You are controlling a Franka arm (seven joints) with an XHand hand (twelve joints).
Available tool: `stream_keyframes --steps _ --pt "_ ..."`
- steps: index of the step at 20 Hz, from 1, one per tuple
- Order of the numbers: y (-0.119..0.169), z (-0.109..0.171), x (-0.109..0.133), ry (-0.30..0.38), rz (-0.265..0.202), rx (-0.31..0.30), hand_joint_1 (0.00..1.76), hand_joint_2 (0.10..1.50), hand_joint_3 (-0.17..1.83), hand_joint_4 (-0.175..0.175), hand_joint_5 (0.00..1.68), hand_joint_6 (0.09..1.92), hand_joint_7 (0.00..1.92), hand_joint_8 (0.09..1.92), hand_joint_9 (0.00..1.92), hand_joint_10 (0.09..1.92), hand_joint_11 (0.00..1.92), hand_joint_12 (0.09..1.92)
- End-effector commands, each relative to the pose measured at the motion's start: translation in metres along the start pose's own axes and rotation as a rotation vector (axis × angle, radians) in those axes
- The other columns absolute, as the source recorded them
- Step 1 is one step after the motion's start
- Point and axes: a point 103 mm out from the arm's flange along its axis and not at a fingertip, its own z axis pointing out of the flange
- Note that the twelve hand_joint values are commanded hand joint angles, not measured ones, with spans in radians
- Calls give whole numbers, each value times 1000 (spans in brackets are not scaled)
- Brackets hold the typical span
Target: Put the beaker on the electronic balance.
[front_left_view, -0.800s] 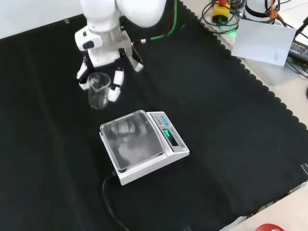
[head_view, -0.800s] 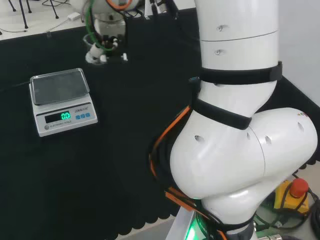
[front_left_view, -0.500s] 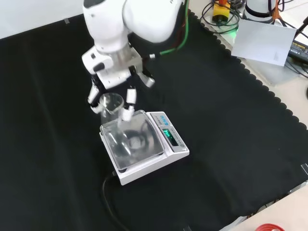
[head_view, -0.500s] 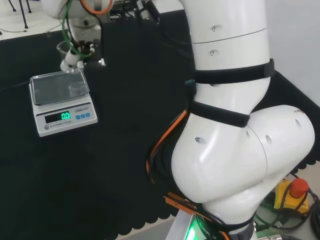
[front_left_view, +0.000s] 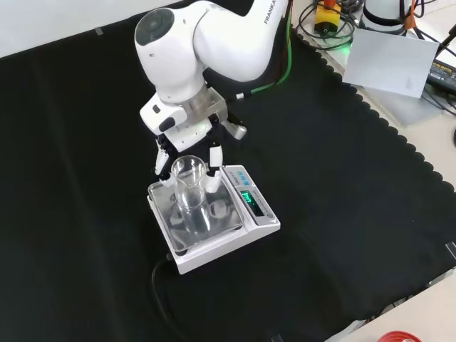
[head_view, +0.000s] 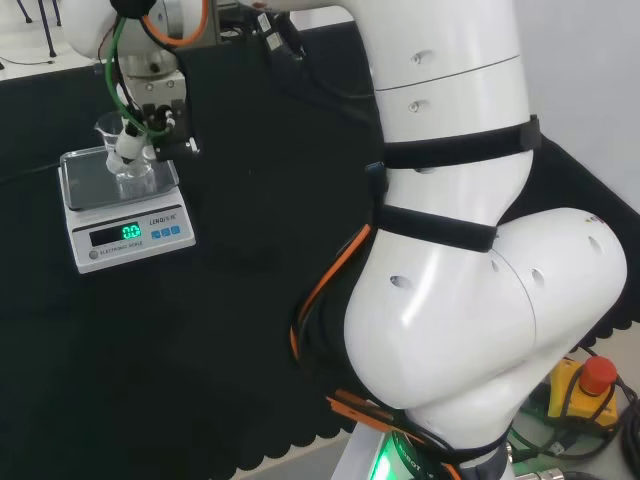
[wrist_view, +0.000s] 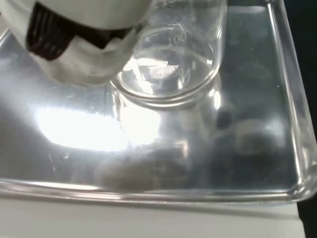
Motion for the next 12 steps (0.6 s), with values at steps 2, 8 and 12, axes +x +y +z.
stream_keyframes --steps 2,8,12 --pt "0 1 1 -11 -12 46 1133 590 725 -20 840 1082 1005 1131 1276 638 1223 851" --pt "-1 -12 -3 7 -14 43 866 457 573 24 88 451 435 972 741 682 476 1337" --pt "-11 -23 -15 65 -10 17 617 500 262 39 4 87 58 730 324 807 83 1526"
